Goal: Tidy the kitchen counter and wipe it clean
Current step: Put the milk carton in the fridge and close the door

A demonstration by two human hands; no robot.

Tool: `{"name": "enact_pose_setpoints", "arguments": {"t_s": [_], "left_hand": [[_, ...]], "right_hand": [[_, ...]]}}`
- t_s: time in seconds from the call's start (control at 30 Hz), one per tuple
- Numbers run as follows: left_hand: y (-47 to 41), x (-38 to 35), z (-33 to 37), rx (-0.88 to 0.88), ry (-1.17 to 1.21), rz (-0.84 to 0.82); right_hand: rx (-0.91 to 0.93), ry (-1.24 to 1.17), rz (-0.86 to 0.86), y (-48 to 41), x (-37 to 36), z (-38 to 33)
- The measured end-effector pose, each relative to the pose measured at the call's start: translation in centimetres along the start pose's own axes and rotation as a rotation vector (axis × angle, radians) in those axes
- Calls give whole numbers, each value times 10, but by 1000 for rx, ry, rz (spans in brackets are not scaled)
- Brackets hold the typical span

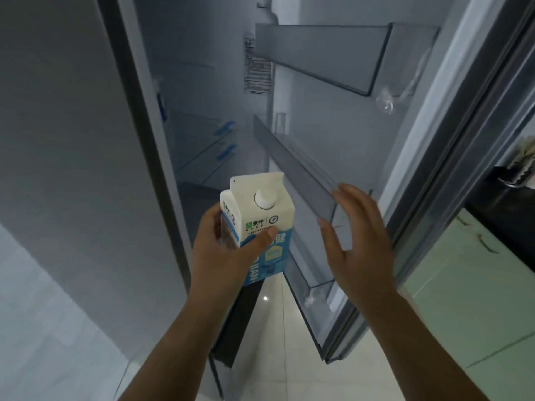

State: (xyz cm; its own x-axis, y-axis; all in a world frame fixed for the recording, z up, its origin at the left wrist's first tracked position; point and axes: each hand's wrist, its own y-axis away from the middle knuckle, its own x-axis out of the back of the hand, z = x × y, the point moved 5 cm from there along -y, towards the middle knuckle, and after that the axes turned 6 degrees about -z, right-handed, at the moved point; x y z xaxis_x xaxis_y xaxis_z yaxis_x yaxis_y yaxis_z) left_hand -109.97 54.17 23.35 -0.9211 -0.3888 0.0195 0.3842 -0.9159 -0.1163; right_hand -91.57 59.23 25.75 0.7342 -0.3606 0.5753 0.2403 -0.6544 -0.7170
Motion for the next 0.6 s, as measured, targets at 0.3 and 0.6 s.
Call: {"name": "enact_pose_setpoints", "arguments": {"t_s": [0.3, 0.6], "left_hand": [[-34, -65, -10, 32, 3, 84], [-89, -95, -13, 39, 12, 117]], "right_hand": [[-36, 341, -152, -57, 15, 88], [-40, 482, -371, -110, 11, 133]]}}
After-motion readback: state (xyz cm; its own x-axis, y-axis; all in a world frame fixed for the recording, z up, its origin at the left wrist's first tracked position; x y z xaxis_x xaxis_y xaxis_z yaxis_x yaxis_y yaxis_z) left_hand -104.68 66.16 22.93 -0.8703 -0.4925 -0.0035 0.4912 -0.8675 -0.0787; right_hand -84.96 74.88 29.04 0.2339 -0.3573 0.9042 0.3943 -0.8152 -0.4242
